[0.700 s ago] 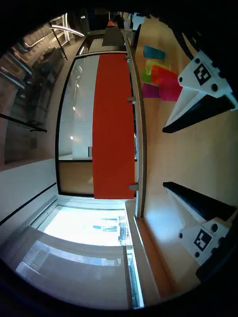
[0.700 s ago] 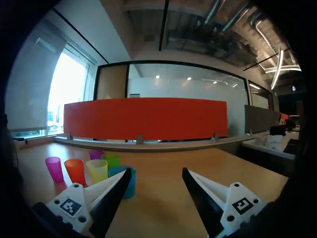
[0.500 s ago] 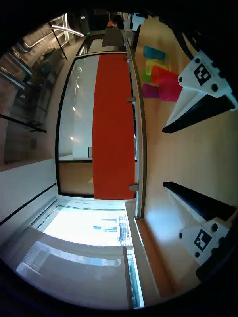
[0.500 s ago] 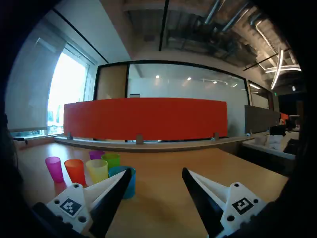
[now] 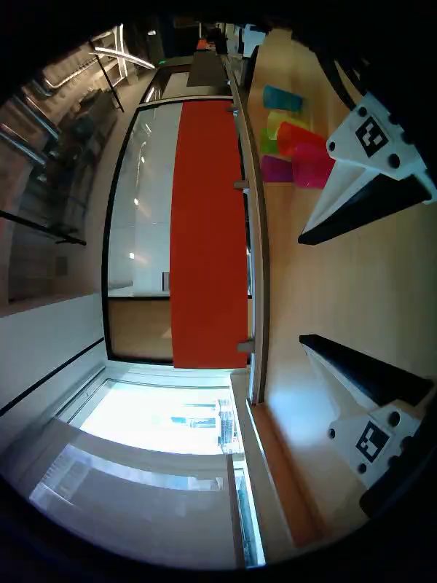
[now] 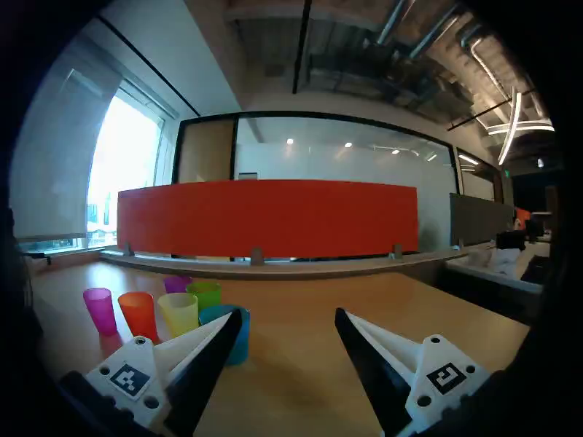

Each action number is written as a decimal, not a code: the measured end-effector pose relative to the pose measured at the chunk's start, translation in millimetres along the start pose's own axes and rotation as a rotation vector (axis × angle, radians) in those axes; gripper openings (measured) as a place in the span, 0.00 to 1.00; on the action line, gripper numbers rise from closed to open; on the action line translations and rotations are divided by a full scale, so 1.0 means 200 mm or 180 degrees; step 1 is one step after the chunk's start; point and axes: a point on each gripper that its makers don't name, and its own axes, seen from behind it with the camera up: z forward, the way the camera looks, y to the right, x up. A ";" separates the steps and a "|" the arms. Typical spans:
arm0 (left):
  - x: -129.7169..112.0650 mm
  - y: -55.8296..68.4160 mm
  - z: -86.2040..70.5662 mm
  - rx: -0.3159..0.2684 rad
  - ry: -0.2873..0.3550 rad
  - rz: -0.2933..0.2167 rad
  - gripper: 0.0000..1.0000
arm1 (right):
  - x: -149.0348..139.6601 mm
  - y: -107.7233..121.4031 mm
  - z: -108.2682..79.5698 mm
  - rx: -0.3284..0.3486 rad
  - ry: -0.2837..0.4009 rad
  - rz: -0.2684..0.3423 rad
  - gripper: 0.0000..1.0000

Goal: Pour water

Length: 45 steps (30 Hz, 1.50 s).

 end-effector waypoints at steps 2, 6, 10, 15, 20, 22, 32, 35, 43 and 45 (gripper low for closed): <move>0.02 0.00 0.00 0.0008 0.0018 0.0031 0.91 | 0.00 0.00 0.00 0.0001 -0.0006 -0.0010 1.00; 0.09 0.01 0.02 -0.0011 0.0071 0.0092 0.91 | 0.01 0.00 0.02 0.0005 -0.0022 -0.0051 0.99; 0.15 0.06 0.05 -0.0088 0.0069 0.0063 0.91 | 0.07 0.00 0.04 0.0015 0.0011 -0.0070 0.99; 0.20 0.10 0.10 -0.0170 0.0031 -0.0031 0.91 | 0.16 0.01 0.07 0.0052 0.0020 -0.0054 0.99; 0.27 0.13 0.15 -0.0261 0.0012 -0.0037 0.91 | 0.23 0.02 0.09 0.0100 0.0029 -0.0042 1.00; 0.28 0.14 0.17 -0.0287 0.0002 -0.0011 0.91 | 0.24 0.03 0.10 0.0108 0.0021 -0.0055 0.99; 0.32 0.29 0.26 -0.0653 -0.0138 0.0107 0.91 | 0.26 0.01 0.12 0.0212 -0.0047 -0.0137 0.99; 0.32 0.34 0.31 -0.0792 -0.0209 0.0170 0.91 | 0.25 -0.01 0.12 0.0279 -0.0095 -0.0184 0.99; 0.32 0.49 0.45 -0.1261 -0.0450 0.0364 0.91 | 0.18 -0.07 0.13 0.0441 -0.0290 -0.0350 1.00; 0.32 0.53 0.49 -0.1383 -0.0518 0.0441 0.91 | 0.16 -0.09 0.14 0.0484 -0.0348 -0.0385 1.00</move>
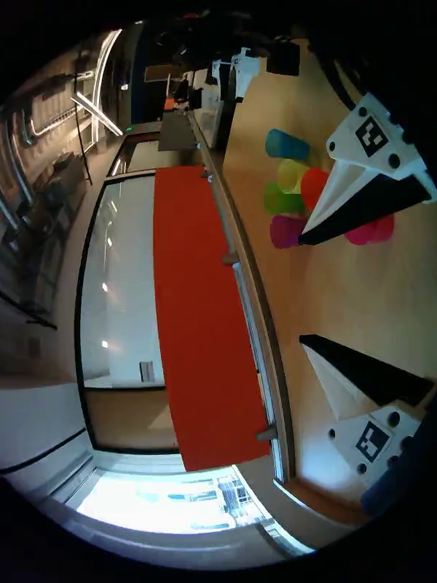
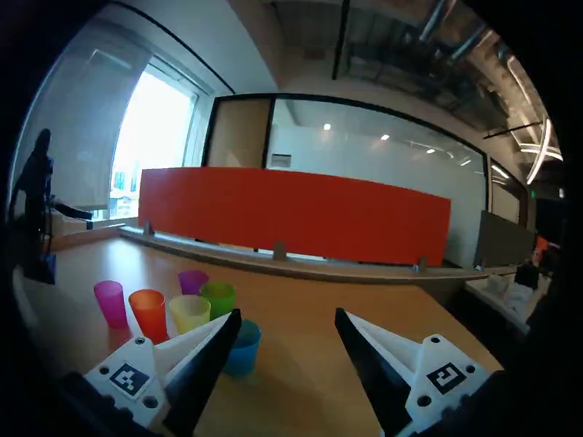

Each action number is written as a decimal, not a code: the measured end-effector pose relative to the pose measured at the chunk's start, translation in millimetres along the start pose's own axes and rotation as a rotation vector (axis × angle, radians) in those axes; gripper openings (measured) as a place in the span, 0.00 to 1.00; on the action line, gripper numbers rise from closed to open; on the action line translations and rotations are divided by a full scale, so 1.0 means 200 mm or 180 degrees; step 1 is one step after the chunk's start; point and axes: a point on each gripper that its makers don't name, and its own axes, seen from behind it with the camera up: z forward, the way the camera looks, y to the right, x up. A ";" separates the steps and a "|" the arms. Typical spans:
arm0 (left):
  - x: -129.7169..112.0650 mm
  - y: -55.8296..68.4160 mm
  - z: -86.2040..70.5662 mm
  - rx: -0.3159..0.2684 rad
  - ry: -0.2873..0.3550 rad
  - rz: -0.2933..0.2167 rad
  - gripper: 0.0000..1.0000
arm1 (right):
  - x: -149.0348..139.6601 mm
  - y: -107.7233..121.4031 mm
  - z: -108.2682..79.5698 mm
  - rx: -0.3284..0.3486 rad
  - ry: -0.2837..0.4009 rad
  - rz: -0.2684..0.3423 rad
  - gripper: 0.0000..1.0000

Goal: Pour water

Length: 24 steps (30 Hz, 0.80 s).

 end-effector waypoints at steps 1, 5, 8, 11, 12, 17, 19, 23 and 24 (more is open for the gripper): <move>0.00 0.01 0.02 -0.0047 -0.0035 0.0043 0.91 | -0.01 -0.01 0.00 0.0018 -0.0027 -0.0011 1.00; 0.00 0.04 0.13 -0.0235 -0.0176 0.0228 0.91 | -0.03 -0.04 0.02 0.0096 -0.0118 -0.0039 1.00; 0.01 0.08 0.20 -0.0395 -0.0262 0.0345 0.91 | -0.04 -0.06 0.03 0.0145 -0.0170 -0.0034 1.00; 0.01 0.13 0.27 -0.0582 -0.0330 0.0444 0.91 | -0.06 -0.09 0.04 0.0188 -0.0221 -0.0025 1.00; 0.01 0.15 0.29 -0.0635 -0.0355 0.0473 0.91 | -0.07 -0.09 0.04 0.0198 -0.0233 -0.0023 1.00; 0.00 0.21 0.40 -0.0860 -0.0501 0.0607 0.91 | -0.09 -0.12 0.05 0.0235 -0.0285 -0.0029 1.00; -0.01 0.23 0.44 -0.0948 -0.0559 0.0649 0.91 | -0.11 -0.13 0.06 0.0245 -0.0301 -0.0039 1.00; -0.05 0.28 0.51 -0.1162 -0.0698 0.0741 0.91 | -0.14 -0.14 0.07 0.0241 -0.0323 -0.0055 1.00; -0.05 0.30 0.52 -0.1207 -0.0730 0.0756 0.91 | -0.14 -0.14 0.07 0.0237 -0.0323 -0.0056 1.00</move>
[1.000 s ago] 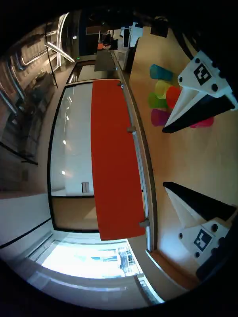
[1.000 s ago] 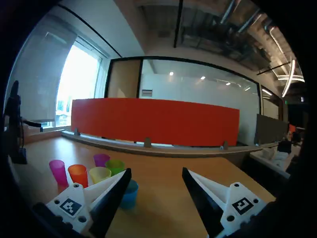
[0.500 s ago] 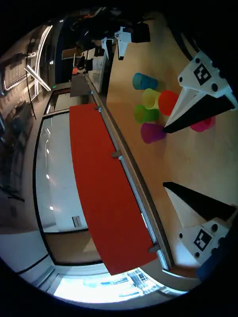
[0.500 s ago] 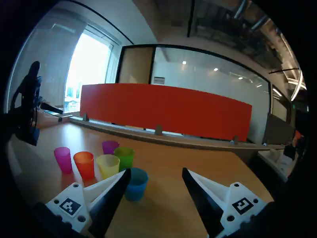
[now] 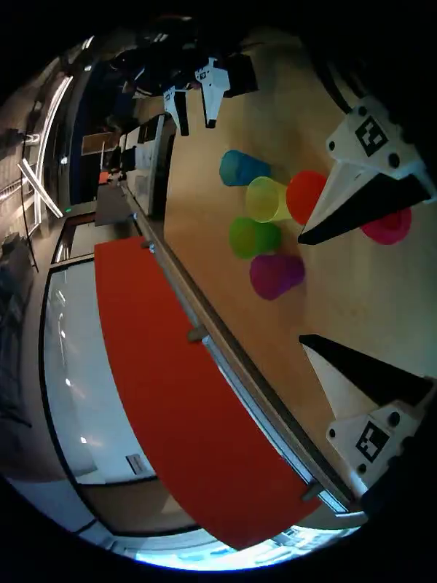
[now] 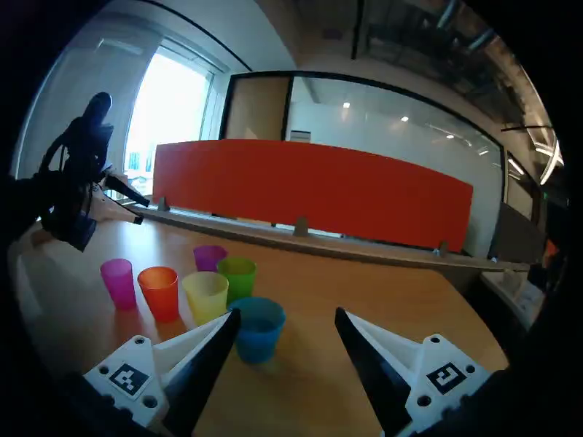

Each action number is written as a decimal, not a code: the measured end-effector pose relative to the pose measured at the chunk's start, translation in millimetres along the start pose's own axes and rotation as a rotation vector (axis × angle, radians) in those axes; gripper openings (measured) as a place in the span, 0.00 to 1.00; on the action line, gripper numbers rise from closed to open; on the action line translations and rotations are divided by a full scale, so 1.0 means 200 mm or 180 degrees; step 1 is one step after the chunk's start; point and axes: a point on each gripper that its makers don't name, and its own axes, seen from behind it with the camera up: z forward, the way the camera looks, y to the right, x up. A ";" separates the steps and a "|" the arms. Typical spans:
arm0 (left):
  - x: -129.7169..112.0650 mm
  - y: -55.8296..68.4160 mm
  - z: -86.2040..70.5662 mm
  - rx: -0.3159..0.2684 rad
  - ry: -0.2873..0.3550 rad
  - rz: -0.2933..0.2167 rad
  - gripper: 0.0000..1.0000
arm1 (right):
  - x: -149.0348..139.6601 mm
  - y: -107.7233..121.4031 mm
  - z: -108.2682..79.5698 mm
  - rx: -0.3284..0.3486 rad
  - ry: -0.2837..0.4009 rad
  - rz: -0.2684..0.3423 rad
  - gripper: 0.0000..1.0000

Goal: Pour water

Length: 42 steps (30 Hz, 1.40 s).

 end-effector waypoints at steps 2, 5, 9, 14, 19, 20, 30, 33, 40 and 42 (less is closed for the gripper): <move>-0.01 0.01 0.04 -0.0091 -0.0062 0.0024 0.91 | -0.01 0.00 0.00 -0.0008 0.0002 0.0002 1.00; -0.01 0.03 0.11 -0.0227 -0.0119 0.0034 0.91 | -0.02 0.00 0.01 -0.0012 -0.0013 0.0010 1.00; 0.00 0.05 0.18 -0.0375 -0.0179 0.0107 0.91 | -0.04 -0.01 0.03 -0.0027 -0.0040 0.0035 1.00; -0.02 0.09 0.27 -0.0558 -0.0287 0.0248 0.91 | -0.03 -0.01 0.04 -0.0020 -0.0025 0.0057 1.00; -0.04 0.12 0.34 -0.0687 -0.0397 0.0305 0.91 | 0.00 0.01 0.06 -0.0066 0.0047 0.0094 1.00; -0.04 0.12 0.36 -0.0708 -0.0418 0.0311 0.91 | 0.01 0.01 0.07 -0.0072 0.0062 0.0106 1.00; -0.09 0.20 0.49 -0.0943 -0.0605 0.0346 0.91 | -0.02 0.06 0.10 -0.0075 0.0063 0.0194 1.00; -0.09 0.21 0.53 -0.0983 -0.0647 0.0359 0.91 | -0.03 0.07 0.11 -0.0091 0.0053 0.0176 1.00; -0.04 0.23 0.57 -0.1025 -0.0613 0.0381 0.91 | -0.04 0.09 0.11 -0.0096 0.0039 0.0152 1.00; -0.02 0.24 0.58 -0.1044 -0.0605 0.0406 0.91 | -0.04 0.09 0.12 -0.0096 0.0035 0.0154 1.00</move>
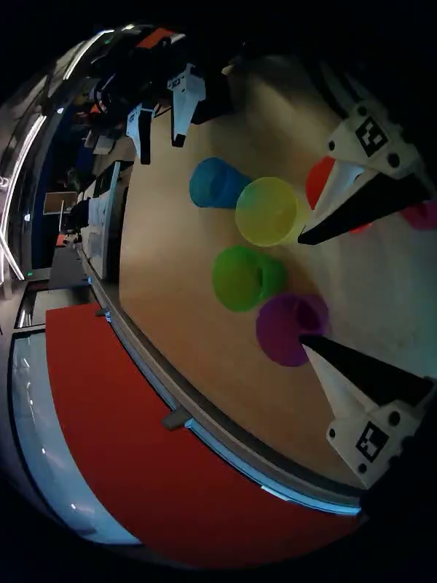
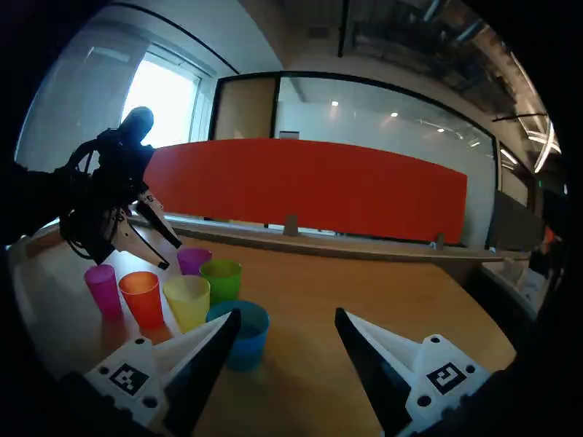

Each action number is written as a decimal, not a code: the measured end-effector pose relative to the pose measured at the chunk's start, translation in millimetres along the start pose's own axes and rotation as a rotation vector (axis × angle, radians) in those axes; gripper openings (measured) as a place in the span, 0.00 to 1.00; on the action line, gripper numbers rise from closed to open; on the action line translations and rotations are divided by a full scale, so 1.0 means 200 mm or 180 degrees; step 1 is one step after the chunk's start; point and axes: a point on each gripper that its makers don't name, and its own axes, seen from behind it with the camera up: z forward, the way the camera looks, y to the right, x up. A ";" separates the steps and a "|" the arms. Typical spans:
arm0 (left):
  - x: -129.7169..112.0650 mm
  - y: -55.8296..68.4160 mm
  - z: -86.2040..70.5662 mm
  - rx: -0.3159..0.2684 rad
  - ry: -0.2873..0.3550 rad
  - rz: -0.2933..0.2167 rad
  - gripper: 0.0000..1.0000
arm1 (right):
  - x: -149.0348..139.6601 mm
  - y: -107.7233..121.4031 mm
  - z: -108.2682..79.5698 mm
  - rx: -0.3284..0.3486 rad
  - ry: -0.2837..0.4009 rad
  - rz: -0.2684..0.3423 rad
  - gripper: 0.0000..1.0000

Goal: Pour water

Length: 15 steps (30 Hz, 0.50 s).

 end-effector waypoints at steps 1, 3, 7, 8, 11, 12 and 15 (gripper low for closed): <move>0.01 0.00 0.00 -0.0011 -0.0008 0.0017 0.91 | 0.00 0.00 0.00 0.0000 -0.0001 0.0002 1.00; 0.03 0.01 0.02 -0.0025 -0.0023 0.0055 0.91 | 0.00 0.00 0.00 -0.0001 -0.0002 0.0004 1.00; 0.07 0.00 0.05 -0.0024 -0.0039 0.0132 0.91 | -0.01 0.00 0.01 -0.0005 -0.0009 0.0003 1.00; 0.09 0.00 0.06 -0.0029 -0.0037 0.0152 0.91 | -0.01 0.00 0.01 -0.0006 -0.0013 0.0003 1.00; 0.12 0.02 0.09 -0.0067 -0.0044 0.0182 0.91 | -0.02 0.00 0.01 0.0008 -0.0024 0.0007 1.00; 0.13 0.02 0.10 -0.0082 -0.0050 0.0194 0.92 | -0.02 0.00 0.01 0.0012 -0.0026 0.0008 1.00; 0.17 0.04 0.13 -0.0130 -0.0070 0.0234 0.91 | -0.02 -0.01 0.02 0.0023 -0.0031 0.0010 1.00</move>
